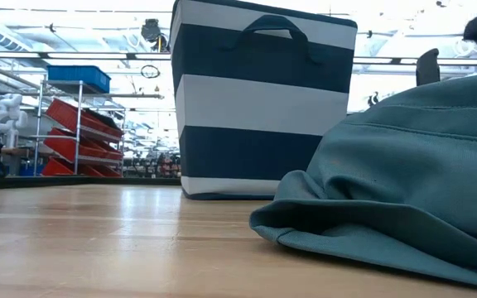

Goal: Sort clothes
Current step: Put the blue pants into the blue laundry organizer

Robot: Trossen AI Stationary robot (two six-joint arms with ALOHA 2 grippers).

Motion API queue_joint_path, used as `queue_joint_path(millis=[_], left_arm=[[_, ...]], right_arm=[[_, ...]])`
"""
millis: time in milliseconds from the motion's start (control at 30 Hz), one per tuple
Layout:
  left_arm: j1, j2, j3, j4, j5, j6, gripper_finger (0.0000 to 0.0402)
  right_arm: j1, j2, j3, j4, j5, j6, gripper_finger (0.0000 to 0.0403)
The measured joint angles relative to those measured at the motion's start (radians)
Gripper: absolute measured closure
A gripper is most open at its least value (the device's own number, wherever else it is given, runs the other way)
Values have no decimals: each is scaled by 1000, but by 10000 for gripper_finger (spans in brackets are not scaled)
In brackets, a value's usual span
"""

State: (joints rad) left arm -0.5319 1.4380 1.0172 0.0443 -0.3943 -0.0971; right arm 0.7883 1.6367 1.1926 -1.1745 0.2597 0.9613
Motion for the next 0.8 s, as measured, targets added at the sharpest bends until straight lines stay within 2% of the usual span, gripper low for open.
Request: queue_joint_path(millis=[167,233,333,433,567,733,800], left_arm=[[0,0,0,0,0,0,254],[0,0,0,-1,0,-1,254],[0,0,0,-1,1,-1,254],[0,0,-4,2,20,-3,254],[0,4,-11,1,23,-2,254],[9,38,-11,69,23,7,254],[14,55,-11,104,24,19,254]], right_arm=[[-3,31,-40,2,31,21,271],[-11,33,-40,12,31,25,303],[-26,25,-39,31,24,8,380],[-49,10,-9,16,23,2,395],[-73,7,130,-105,75,-24,399],[-74,5,404,-284,198,-62,401],[-67,4,516,-294,255,-103,401]])
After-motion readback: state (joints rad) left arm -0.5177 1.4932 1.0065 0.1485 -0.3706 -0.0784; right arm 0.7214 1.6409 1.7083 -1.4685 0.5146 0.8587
